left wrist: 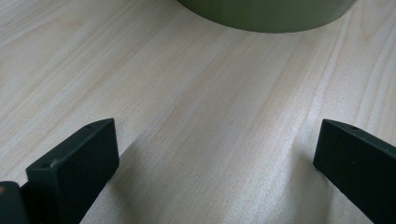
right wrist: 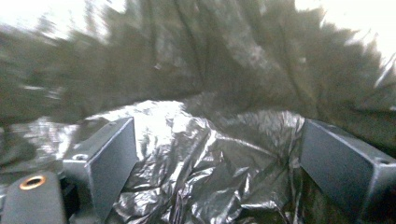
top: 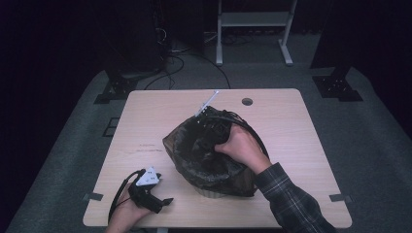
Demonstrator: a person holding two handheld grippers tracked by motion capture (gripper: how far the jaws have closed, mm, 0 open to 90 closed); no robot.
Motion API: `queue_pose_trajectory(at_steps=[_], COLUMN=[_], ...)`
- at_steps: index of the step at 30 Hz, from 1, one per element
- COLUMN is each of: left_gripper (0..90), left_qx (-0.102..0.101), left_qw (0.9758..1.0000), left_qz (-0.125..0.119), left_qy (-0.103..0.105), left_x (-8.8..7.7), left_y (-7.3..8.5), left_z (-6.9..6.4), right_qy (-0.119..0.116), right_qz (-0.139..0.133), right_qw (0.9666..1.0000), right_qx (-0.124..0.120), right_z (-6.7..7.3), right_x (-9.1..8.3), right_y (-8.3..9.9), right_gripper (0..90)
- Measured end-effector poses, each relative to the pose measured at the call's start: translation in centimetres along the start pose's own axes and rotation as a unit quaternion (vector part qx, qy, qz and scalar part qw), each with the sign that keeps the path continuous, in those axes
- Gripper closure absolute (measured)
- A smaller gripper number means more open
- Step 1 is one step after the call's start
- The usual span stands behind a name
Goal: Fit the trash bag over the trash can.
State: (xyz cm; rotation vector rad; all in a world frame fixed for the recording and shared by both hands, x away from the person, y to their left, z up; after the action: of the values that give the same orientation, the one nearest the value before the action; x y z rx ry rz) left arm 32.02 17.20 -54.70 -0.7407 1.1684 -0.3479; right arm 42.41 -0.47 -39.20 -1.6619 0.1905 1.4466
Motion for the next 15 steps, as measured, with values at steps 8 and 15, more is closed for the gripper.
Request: queue_pose_trajectory(at_steps=[8,15], left_gripper=[0.0,0.0], left_qx=[0.001,0.001], left_qw=[1.0,1.0], left_qz=[0.0,0.0], left_qy=[0.0,0.0], left_x=[0.0,0.0], left_y=[0.0,0.0], left_z=[0.0,0.0], right_qy=[-0.061,-0.084], right_qz=[-0.016,0.011], right_qw=[0.9975,0.9951], right_qx=[-0.033,-0.05], right_z=[3.6,5.9], right_x=[-1.7,-0.6], right_y=[0.7,1.9], right_gripper=[10.2,10.2])
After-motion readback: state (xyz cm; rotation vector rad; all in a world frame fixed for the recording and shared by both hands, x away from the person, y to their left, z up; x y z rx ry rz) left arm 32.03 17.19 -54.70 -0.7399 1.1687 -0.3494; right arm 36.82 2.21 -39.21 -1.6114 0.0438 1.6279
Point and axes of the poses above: each handheld gripper's, and its own axes: x roughly forward along the jaws, y roughly out of its underside, z roughly to its left, the point moved 9 cm from there along x, roughly forward along the jaws, and after that the axes turned 15 degrees about x, right-handed, at the moved point
